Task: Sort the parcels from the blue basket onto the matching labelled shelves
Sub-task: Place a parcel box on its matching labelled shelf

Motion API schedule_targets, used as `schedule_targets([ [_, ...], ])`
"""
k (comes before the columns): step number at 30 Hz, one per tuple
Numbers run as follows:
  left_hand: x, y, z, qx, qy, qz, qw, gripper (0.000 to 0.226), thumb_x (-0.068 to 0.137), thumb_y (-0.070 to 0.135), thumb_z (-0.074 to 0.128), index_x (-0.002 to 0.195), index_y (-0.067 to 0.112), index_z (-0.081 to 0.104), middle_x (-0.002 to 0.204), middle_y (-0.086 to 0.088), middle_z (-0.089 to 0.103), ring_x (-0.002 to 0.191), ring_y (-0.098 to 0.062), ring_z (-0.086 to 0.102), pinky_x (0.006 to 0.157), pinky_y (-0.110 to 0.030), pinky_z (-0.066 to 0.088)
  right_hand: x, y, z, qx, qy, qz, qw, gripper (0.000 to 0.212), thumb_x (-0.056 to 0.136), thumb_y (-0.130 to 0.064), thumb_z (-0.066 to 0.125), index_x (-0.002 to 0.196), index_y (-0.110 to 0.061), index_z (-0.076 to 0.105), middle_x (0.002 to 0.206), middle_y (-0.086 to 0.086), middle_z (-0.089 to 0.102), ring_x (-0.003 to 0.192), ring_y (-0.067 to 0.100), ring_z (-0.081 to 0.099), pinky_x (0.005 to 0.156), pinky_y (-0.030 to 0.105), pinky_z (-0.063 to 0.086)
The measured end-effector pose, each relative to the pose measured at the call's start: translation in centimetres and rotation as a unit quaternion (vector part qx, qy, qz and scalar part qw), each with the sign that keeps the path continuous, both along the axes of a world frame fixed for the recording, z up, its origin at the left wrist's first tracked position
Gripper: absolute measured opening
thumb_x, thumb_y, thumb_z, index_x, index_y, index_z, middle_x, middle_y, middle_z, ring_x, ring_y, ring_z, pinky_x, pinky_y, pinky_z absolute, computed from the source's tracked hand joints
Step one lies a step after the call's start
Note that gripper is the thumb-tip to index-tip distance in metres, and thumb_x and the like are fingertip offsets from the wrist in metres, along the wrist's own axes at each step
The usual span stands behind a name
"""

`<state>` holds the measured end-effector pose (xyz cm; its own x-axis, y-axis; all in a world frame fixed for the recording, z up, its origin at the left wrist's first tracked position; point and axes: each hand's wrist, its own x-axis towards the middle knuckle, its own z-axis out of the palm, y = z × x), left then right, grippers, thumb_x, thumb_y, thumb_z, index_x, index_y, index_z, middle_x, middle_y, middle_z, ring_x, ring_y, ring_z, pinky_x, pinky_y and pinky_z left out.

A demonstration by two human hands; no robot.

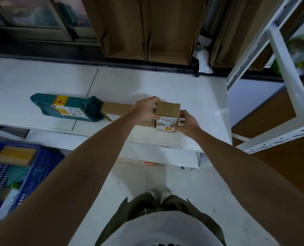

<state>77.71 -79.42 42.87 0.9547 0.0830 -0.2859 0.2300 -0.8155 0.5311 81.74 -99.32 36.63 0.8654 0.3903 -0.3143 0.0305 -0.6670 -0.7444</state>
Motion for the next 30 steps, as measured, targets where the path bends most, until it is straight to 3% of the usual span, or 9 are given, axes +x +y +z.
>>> schedule_targets([
  [5, -0.2, 0.0, 0.0, -0.015, 0.012, -0.003, 1.000, 0.091, 0.070, 0.028, 0.082, 0.146, 0.024, 0.032, 0.144, 0.001, 0.046, 0.129, -0.022, 0.046, 0.105, -0.038, 0.039, 0.2, 0.4, 0.2, -0.051, 0.076, -0.041, 0.995, 0.072, 0.072, -0.011, 0.078, 0.132, -0.007, 0.039, 0.126, 0.009, 0.054, 0.113, 0.028, 0.055, 0.092, 0.040, 0.049],
  [7, -0.4, 0.1, 0.1, -0.027, 0.011, 0.001, 1.000, 0.095, 0.068, 0.031, 0.083, 0.147, 0.025, 0.030, 0.147, 0.003, 0.042, 0.132, -0.021, 0.043, 0.107, -0.038, 0.038, -0.4, 0.1, 0.9, -0.164, 0.107, -0.024, 0.980, 0.055, 0.075, -0.010, 0.074, 0.121, -0.002, 0.046, 0.115, 0.009, 0.057, 0.102, 0.028, 0.060, 0.083, 0.033, 0.050],
  [9, -0.9, 0.1, 0.3, -0.060, -0.011, 0.027, 0.998, 0.092, 0.069, 0.036, 0.082, 0.145, 0.026, 0.033, 0.146, 0.005, 0.042, 0.133, -0.016, 0.040, 0.106, -0.032, 0.037, -1.7, 0.0, 2.1, -0.280, 0.165, 0.042, 0.945, 0.018, 0.082, -0.010, 0.067, 0.089, -0.002, 0.053, 0.088, 0.007, 0.055, 0.072, 0.020, 0.058, 0.071, 0.030, 0.049],
  [10, -1.5, -0.1, 0.4, -0.086, -0.047, 0.055, 0.994, 0.084, 0.071, 0.038, 0.080, 0.142, 0.025, 0.038, 0.143, 0.005, 0.046, 0.130, -0.014, 0.043, 0.104, -0.029, 0.038, -2.6, 0.3, 2.3, -0.308, 0.216, 0.070, 0.924, 0.015, 0.086, -0.010, 0.063, 0.081, -0.002, 0.052, 0.081, 0.006, 0.053, 0.064, 0.017, 0.054, 0.067, 0.029, 0.049],
  [14, -6.6, -0.6, -0.8, -0.111, -0.259, 0.218, 0.934, 0.031, 0.085, 0.026, 0.064, 0.112, 0.012, 0.060, 0.107, -0.002, 0.065, 0.097, -0.018, 0.063, 0.084, -0.033, 0.051, -6.7, 3.4, 0.8, -0.262, 0.304, 0.147, 0.904, 0.038, 0.089, -0.018, 0.062, 0.121, 0.002, 0.053, 0.114, 0.015, 0.062, 0.094, 0.027, 0.062, 0.083, 0.035, 0.049],
  [18, -13.6, 0.7, -4.6, 0.061, -0.108, 0.211, 0.970, 0.036, 0.083, 0.026, 0.067, 0.115, 0.013, 0.057, 0.108, -0.004, 0.062, 0.095, -0.019, 0.059, 0.079, -0.029, 0.048, -10.0, 6.1, -0.7, -0.283, 0.114, 0.298, 0.905, 0.054, 0.089, -0.029, 0.062, 0.134, -0.008, 0.043, 0.136, 0.012, 0.048, 0.123, 0.027, 0.047, 0.096, 0.032, 0.039],
  [21, -17.9, 1.9, -7.0, 0.095, 0.146, 0.227, 0.958, 0.062, 0.080, 0.035, 0.071, 0.130, 0.011, 0.043, 0.128, -0.011, 0.051, 0.114, -0.026, 0.052, 0.092, -0.036, 0.045, -11.2, 7.5, -1.1, -0.332, -0.071, 0.451, 0.825, 0.054, 0.089, -0.037, 0.059, 0.134, -0.014, 0.041, 0.134, 0.008, 0.049, 0.118, 0.027, 0.051, 0.091, 0.036, 0.043],
  [23, -20.2, 2.1, -7.9, 0.100, 0.246, 0.220, 0.939, 0.073, 0.079, 0.042, 0.072, 0.134, 0.008, 0.038, 0.134, -0.014, 0.046, 0.122, -0.030, 0.047, 0.097, -0.039, 0.041, -12.0, 8.6, -1.5, -0.343, -0.152, 0.504, 0.778, 0.056, 0.088, -0.040, 0.059, 0.134, -0.015, 0.040, 0.131, 0.009, 0.048, 0.115, 0.028, 0.051, 0.088, 0.037, 0.044],
  [30, -26.0, 1.3, -8.7, 0.118, 0.247, 0.269, 0.923, 0.074, 0.082, 0.044, 0.067, 0.141, 0.014, 0.036, 0.135, -0.008, 0.049, 0.123, -0.026, 0.047, 0.102, -0.038, 0.035, -14.8, 12.2, -0.7, -0.311, -0.240, 0.595, 0.701, 0.061, 0.083, -0.035, 0.066, 0.131, -0.012, 0.037, 0.129, 0.011, 0.045, 0.118, 0.029, 0.048, 0.093, 0.040, 0.041],
])
